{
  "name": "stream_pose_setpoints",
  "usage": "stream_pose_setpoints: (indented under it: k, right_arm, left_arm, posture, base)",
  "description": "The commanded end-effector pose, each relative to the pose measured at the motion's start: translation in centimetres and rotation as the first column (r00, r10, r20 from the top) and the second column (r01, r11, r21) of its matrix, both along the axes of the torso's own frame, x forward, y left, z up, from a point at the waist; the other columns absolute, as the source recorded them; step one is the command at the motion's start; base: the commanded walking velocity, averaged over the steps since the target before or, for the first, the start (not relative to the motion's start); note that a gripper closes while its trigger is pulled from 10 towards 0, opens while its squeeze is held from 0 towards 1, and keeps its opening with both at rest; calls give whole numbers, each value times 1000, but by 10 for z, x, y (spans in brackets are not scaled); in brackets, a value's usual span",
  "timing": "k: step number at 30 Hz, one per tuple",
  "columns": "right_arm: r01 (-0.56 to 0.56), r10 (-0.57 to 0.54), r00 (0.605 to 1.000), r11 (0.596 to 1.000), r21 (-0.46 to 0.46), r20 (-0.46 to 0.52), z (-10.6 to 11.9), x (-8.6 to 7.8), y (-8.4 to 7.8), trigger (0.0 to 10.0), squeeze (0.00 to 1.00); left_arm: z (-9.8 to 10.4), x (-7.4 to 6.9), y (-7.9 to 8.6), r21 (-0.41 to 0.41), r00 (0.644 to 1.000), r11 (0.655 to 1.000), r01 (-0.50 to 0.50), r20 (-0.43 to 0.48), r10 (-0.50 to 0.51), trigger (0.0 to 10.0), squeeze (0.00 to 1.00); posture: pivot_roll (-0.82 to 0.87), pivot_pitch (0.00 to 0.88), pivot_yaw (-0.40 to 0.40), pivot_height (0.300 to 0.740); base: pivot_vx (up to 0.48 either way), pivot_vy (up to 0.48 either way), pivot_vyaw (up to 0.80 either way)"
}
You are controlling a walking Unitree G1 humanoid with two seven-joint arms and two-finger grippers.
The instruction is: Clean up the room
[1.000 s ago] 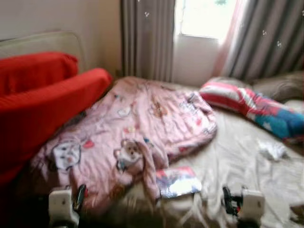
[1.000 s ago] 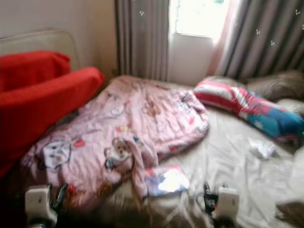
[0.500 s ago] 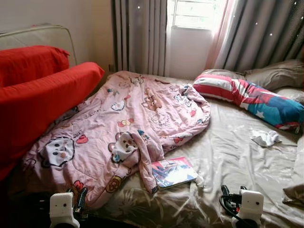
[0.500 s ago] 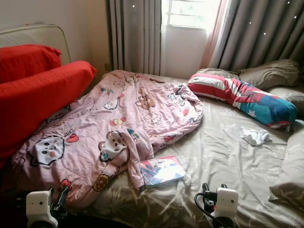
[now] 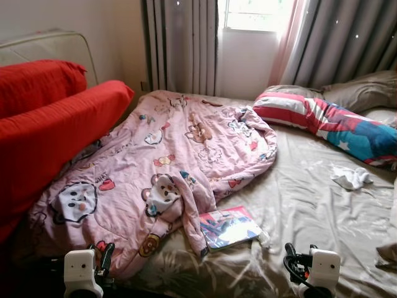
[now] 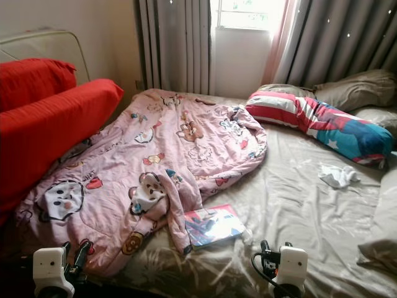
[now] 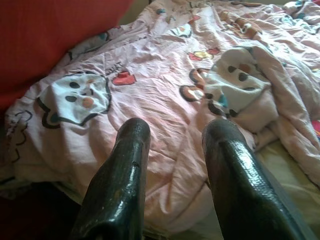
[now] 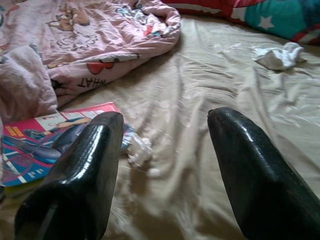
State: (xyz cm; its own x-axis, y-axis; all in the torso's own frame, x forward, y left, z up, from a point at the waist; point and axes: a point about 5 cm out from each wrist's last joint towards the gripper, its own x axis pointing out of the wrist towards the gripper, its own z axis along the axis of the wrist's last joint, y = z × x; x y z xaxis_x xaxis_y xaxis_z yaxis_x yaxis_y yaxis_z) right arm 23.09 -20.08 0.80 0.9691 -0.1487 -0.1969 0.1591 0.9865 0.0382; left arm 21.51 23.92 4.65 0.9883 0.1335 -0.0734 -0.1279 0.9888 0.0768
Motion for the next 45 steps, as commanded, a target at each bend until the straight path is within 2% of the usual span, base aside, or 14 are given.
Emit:
stream_pose_setpoints:
  k: [1,8,25,29,34,40,44,45]
  right_arm:
    - [3,-3,1000,1000,14,-6,0,3,1,10000,0]
    - [-4,4,1000,1000,23,-15,-2,3,3,10000,0]
    - [-19,20,999,1000,11,-30,-1,8,1,10000,0]
    - [-48,48,998,999,3,-33,-2,10,3,10000,0]
    - [-81,83,995,996,36,-54,-5,15,10,10000,0]
    - [-118,123,982,992,41,-145,-15,28,18,10000,0]
    - [-174,184,969,982,73,-167,-15,40,32,10000,0]
    - [-181,192,965,980,81,-176,-15,45,36,10000,678]
  left_arm:
    - [3,2,2,-4,1000,1000,-1,0,1,10000,0]
    - [5,2,5,-6,1000,1000,-24,10,24,10000,0]
    - [6,5,4,2,1000,1000,-9,3,9,10000,0]
    - [6,5,4,10,1000,1000,-4,1,4,10000,0]
    - [10,5,6,16,1000,1000,1,6,-1,10000,0]
    - [17,9,7,37,999,999,40,8,-40,10000,0]
    - [27,14,9,43,998,997,61,22,-62,10000,0]
    - [32,18,7,47,996,995,86,34,-88,10000,0]
  posture:
    - [41,17,-46,636]
    - [46,20,-48,636]
    - [32,34,-38,636]
    - [37,41,-35,636]
    - [44,69,-15,636]
    - [67,87,13,636]
    - [92,112,48,636]
    - [98,124,59,636]
  base:
    - [307,0,0]
    - [316,0,0]
    - [324,0,0]
    - [0,0,0]
    - [0,0,173]
    - [0,0,0]
    - [0,0,0]
    - [0,0,0]
